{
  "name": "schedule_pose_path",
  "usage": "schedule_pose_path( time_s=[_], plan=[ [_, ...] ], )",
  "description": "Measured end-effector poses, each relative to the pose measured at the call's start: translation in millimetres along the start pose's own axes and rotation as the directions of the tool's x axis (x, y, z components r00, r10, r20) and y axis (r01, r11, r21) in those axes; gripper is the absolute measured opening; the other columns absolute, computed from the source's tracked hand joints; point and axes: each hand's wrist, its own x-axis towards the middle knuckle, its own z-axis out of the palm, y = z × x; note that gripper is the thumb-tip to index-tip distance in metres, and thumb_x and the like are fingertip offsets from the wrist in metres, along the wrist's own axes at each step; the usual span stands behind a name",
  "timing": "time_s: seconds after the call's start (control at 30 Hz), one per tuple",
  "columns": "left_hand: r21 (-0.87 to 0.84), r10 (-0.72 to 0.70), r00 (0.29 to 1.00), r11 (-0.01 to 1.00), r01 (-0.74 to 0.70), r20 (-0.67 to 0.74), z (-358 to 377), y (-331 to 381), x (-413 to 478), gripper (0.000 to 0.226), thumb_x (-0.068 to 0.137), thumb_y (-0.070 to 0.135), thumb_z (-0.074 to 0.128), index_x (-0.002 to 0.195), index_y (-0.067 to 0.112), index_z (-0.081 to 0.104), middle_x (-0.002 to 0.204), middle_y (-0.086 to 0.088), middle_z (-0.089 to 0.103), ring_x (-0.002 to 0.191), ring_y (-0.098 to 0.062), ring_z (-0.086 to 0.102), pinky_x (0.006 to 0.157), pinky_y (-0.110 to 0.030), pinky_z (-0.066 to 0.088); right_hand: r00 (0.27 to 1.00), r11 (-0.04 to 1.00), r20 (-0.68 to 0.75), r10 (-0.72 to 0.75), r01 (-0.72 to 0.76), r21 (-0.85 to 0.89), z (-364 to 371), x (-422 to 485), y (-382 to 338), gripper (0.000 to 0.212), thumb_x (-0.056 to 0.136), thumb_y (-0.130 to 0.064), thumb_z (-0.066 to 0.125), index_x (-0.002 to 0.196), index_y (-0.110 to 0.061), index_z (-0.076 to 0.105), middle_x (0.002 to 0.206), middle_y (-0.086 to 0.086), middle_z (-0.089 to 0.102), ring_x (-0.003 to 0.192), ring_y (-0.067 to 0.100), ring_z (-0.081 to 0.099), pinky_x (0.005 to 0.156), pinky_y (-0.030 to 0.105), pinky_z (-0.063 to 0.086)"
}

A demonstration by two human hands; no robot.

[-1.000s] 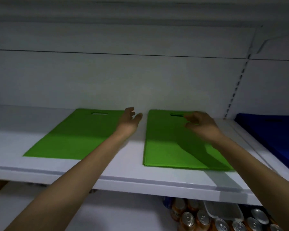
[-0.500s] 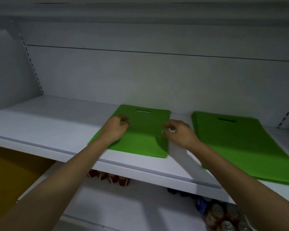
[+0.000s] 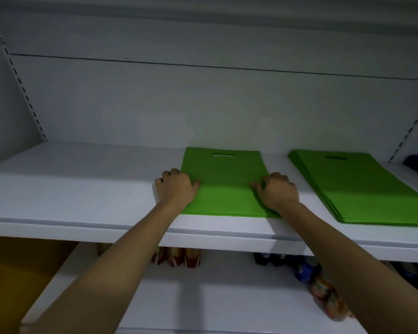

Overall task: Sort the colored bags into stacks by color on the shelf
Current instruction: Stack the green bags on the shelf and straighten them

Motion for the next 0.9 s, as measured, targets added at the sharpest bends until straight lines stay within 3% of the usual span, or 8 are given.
schedule_pose_path(
  time_s=[0.23,0.33,0.43,0.63,0.7,0.77,0.83,0.9],
  plan=[
    [-0.030,0.021,0.999,0.999,-0.022,-0.048,4,-3,0,0.053,0.095,0.052,0.043,0.111,0.005,0.061,0.119,-0.013,0.057,0.116,-0.032,0.047,0.093,-0.039,0.036,0.998,0.992,-0.037,0.056,-0.060,-0.109,-14,-8,-14,0.049,0.096,-0.053,0.040,0.116,-0.016,0.064,0.118,0.013,0.053,0.109,0.031,0.052,0.094,0.037,0.037],
    [-0.046,0.034,0.997,0.998,-0.037,-0.064,6,-6,-1,0.050,0.094,0.051,0.044,0.112,0.007,0.060,0.119,-0.013,0.059,0.115,-0.032,0.048,0.092,-0.040,0.037,0.983,0.955,-0.020,0.183,-0.173,0.243,-19,-8,-16,0.048,0.091,-0.047,0.057,0.128,-0.017,0.057,0.125,0.016,0.047,0.106,0.035,0.057,0.093,0.037,0.043],
    [-0.054,0.042,0.996,0.997,-0.046,-0.075,7,-7,-1,0.049,0.094,0.051,0.045,0.115,0.009,0.058,0.120,-0.012,0.059,0.115,-0.032,0.049,0.091,-0.040,0.038,0.931,0.755,0.000,0.364,-0.296,0.585,-28,-1,-12,0.057,0.087,-0.033,0.067,0.134,-0.007,0.049,0.131,0.020,0.049,0.108,0.036,0.057,0.089,0.033,0.045],
    [-0.076,0.053,0.996,0.995,-0.058,-0.072,7,-8,-1,0.052,0.092,0.053,0.047,0.124,0.012,0.054,0.125,-0.011,0.058,0.118,-0.032,0.048,0.093,-0.040,0.038,0.878,0.537,0.160,0.451,-0.410,0.737,-40,16,-1,0.038,0.080,-0.027,0.076,0.098,-0.001,0.055,0.102,0.020,0.062,0.092,0.032,0.061,0.088,0.040,0.052],
    [-0.088,0.046,0.997,0.995,-0.052,-0.061,6,-8,-1,0.054,0.092,0.054,0.048,0.126,0.012,0.052,0.126,-0.011,0.057,0.119,-0.032,0.047,0.094,-0.041,0.037,0.883,0.567,0.200,0.424,-0.431,0.702,-41,21,-1,0.040,0.077,-0.028,0.079,0.096,-0.001,0.056,0.089,0.014,0.059,0.092,0.031,0.063,0.087,0.040,0.053],
    [-0.118,0.034,0.998,0.992,-0.040,-0.051,6,-8,-1,0.058,0.090,0.055,0.049,0.130,0.013,0.050,0.128,-0.011,0.056,0.121,-0.031,0.047,0.096,-0.041,0.037,0.907,0.710,0.199,0.371,-0.415,0.569,-45,25,-3,0.033,0.077,-0.026,0.079,0.088,-0.004,0.057,0.090,0.012,0.062,0.088,0.029,0.063,0.080,0.034,0.053],
    [-0.160,0.020,0.999,0.987,-0.027,-0.049,6,-8,0,0.061,0.089,0.056,0.052,0.132,0.013,0.048,0.129,-0.011,0.056,0.122,-0.031,0.046,0.097,-0.040,0.037,0.953,0.835,0.080,0.292,-0.295,0.465,-47,31,-4,0.020,0.081,-0.019,0.073,0.095,-0.008,0.065,0.105,0.011,0.067,0.096,0.028,0.064,0.079,0.030,0.051],
    [-0.215,-0.010,0.998,0.977,-0.002,-0.055,5,-10,1,0.060,0.089,0.052,0.053,0.133,0.012,0.046,0.130,-0.011,0.055,0.122,-0.030,0.047,0.096,-0.039,0.037,0.977,0.829,-0.074,0.199,-0.127,0.545,-48,34,-6,0.016,0.085,-0.013,0.066,0.100,-0.014,0.068,0.106,0.007,0.069,0.095,0.026,0.064,0.081,0.031,0.051]
  ],
)
